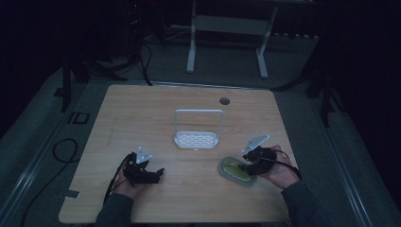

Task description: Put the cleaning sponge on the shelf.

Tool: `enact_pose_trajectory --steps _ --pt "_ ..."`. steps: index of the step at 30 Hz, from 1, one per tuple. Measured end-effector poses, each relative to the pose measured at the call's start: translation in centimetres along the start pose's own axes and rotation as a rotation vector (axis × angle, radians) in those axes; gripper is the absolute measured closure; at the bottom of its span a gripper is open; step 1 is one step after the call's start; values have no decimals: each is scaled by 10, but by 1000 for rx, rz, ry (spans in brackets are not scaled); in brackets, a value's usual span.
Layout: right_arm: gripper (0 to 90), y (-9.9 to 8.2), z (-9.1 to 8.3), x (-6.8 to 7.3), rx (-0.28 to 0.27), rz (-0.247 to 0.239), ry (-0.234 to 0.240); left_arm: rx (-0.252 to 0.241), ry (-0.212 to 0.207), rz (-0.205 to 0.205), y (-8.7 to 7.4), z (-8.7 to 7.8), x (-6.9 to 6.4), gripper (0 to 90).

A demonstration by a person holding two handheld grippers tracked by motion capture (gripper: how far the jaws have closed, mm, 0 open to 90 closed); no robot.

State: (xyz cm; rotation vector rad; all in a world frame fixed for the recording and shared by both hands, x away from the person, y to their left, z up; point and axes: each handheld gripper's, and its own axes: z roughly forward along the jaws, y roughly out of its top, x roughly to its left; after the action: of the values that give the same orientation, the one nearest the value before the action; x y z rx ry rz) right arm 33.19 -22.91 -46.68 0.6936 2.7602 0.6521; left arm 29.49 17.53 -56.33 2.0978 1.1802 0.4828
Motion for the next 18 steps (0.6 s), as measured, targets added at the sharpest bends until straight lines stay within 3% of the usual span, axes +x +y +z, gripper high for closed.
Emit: enact_pose_trajectory --steps 18 --pt "574 15 7 -4 105 -75 54 -1 0 -1 0 0 0 118"
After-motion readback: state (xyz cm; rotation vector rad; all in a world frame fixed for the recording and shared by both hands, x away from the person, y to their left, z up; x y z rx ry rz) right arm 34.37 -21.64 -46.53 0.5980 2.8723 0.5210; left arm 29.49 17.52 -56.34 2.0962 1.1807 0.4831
